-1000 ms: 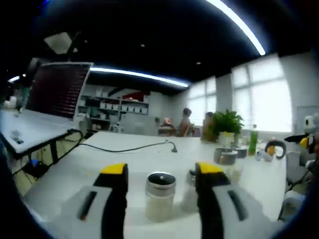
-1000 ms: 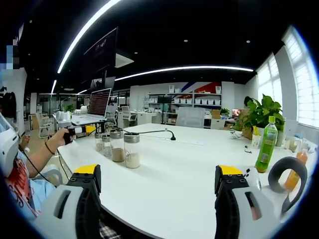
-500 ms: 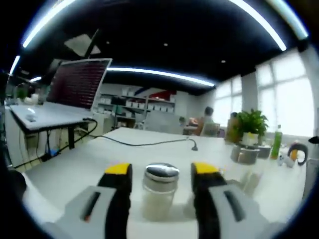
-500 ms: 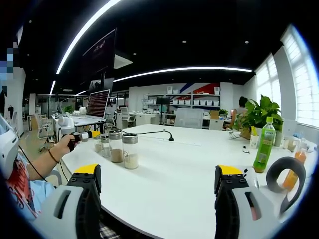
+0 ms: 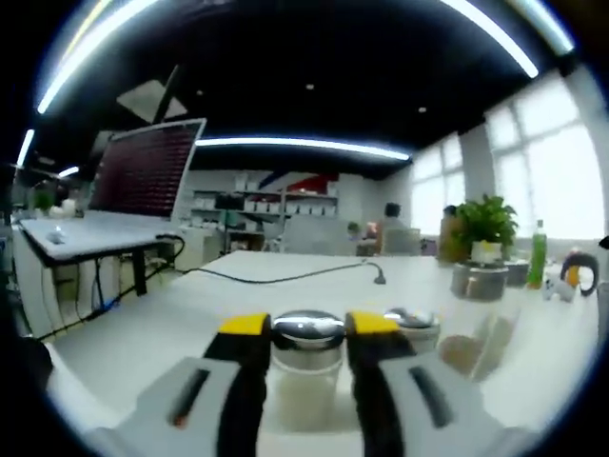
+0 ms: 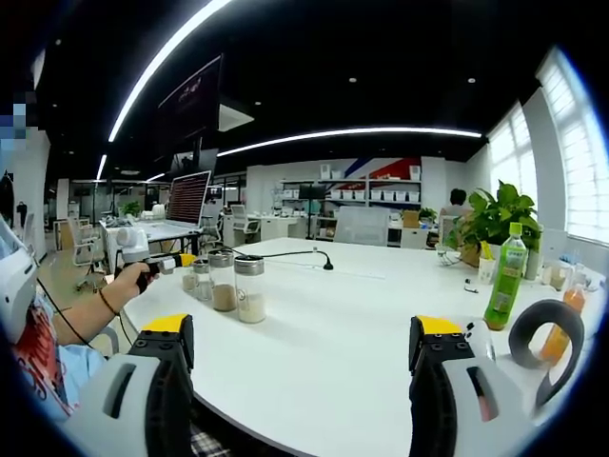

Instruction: Rotate the seasoning bottle until the label or dispensing opening points toward the visible target arrow and the bottle remains upright within the marked orientation range

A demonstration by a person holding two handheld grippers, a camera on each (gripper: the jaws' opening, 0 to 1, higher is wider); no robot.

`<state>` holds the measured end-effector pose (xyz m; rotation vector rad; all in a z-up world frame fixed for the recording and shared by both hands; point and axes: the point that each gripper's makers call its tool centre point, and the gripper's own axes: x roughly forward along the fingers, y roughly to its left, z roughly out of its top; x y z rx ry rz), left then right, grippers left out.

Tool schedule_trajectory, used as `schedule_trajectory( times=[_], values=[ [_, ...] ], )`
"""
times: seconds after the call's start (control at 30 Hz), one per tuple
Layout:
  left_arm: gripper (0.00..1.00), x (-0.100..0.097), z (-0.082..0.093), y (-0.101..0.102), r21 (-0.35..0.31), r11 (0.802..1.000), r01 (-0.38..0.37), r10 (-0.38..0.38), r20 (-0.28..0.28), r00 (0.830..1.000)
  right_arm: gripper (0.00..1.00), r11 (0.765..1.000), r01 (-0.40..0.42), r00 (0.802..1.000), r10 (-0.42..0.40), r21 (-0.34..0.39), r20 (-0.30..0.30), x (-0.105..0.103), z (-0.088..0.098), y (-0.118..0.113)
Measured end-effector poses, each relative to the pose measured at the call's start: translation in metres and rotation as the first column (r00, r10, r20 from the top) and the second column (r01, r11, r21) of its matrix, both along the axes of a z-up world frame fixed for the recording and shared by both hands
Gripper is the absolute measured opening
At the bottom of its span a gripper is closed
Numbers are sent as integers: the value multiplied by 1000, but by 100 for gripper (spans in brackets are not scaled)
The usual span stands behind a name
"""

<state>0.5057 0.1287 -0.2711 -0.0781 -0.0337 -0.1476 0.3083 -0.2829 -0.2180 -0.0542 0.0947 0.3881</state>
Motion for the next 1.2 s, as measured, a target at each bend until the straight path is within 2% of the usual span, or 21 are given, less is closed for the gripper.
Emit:
schedule_trajectory(
  times=[0.6, 0.93, 1.2],
  values=[
    [32, 0, 0, 0, 7, 999, 46, -46, 9, 999, 96, 1000, -11, 1000, 11, -4, -9, 1, -3, 5],
    [32, -1, 0, 0, 14, 991, 132, -132, 16, 991, 96, 1000, -12, 1000, 12, -4, -13, 2, -3, 5],
    [32, 0, 0, 1, 15, 970, 244, -244, 22, 970, 96, 1000, -14, 1000, 14, -7, -15, 2, -4, 6]
  ],
)
